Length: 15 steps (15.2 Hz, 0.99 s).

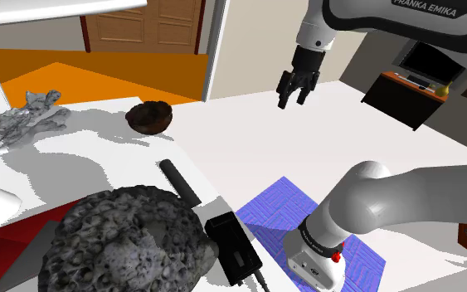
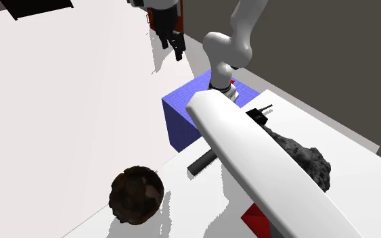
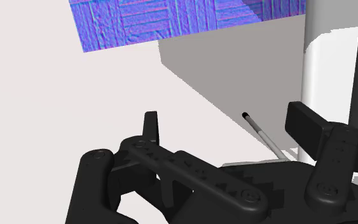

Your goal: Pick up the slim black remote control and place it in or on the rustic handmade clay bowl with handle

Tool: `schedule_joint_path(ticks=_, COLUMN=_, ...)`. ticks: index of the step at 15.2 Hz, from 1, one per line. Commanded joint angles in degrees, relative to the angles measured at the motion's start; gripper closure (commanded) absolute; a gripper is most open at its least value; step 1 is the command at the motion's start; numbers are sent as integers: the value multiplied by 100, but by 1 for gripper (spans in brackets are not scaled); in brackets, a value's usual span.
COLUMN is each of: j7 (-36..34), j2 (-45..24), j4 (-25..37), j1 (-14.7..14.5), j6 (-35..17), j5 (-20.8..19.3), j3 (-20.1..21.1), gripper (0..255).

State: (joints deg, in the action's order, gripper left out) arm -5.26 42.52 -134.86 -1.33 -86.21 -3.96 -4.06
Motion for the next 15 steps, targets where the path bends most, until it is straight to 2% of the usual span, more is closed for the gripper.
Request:
schedule_joint_path(ticks=1, j7=0, j2=0, j4=0, j1=0, j6=0, j5=0, j3=0, gripper=0)
schedule_joint_path(ticks=8, j7=-718, j2=-72, j4=-820, j1=-310, j6=-1042, j5=598, j3=583, gripper=0)
schedule_joint_path(ticks=15, j7=-1387, j2=-579, j4=-1294, j1=-674, j6=-2236, j5=1174, j3=1222, gripper=0)
